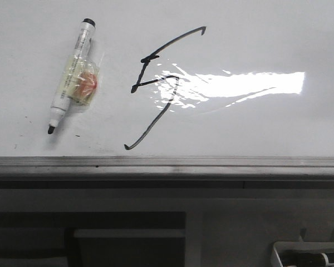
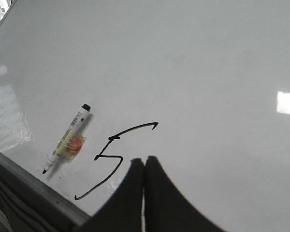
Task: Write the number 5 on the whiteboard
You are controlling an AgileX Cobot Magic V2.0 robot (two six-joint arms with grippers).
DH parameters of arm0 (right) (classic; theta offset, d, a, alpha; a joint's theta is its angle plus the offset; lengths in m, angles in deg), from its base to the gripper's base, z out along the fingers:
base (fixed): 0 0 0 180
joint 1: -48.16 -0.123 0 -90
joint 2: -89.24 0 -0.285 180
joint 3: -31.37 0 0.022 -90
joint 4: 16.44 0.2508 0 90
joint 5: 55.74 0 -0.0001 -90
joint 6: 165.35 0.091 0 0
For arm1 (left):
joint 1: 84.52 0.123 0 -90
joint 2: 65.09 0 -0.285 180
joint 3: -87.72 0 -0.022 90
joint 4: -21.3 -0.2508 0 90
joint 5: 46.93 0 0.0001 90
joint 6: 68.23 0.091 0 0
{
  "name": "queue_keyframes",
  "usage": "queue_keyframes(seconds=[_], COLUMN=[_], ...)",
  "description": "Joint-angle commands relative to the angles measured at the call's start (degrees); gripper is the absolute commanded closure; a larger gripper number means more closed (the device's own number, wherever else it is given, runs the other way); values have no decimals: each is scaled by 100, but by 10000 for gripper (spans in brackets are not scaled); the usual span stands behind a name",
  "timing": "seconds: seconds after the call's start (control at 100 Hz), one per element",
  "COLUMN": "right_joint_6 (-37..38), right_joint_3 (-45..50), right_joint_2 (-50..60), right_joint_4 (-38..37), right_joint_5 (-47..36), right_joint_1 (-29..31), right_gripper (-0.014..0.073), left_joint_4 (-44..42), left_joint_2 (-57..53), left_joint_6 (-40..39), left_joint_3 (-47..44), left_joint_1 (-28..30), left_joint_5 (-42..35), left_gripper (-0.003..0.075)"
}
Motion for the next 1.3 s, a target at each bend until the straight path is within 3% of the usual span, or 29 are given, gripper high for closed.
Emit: queue_keyframes(seconds=[0.0, 0.8, 1.06, 1.11, 1.15, 1.29], right_joint_6=[-74, -74, -74, 150, 586, 3887], right_joint_3=[-133, -110, 87, 214, 335, 908], right_joint_2=[-45, -45, -45, -55, -55, -248], right_joint_4=[-98, -98, -171, -685, -1502, -4372], right_joint_5=[153, 153, -467, -452, -387, -117], right_joint_1=[-18, -18, 6, 31, 81, 571], right_gripper=[657, 657, 657, 657, 657, 657], left_joint_4=[175, 175, 175, 175, 175, 175], left_joint_2=[-155, -155, -155, -155, -155, -155], left_joint_6=[-67, -67, -67, -67, -67, -67], left_joint_3=[-96, -96, -96, -96, -96, -96], left_joint_1=[16, 16, 16, 16, 16, 16], left_joint_5=[-301, -301, -301, -301, -301, -301], left_gripper=[741, 741, 741, 741, 741, 741])
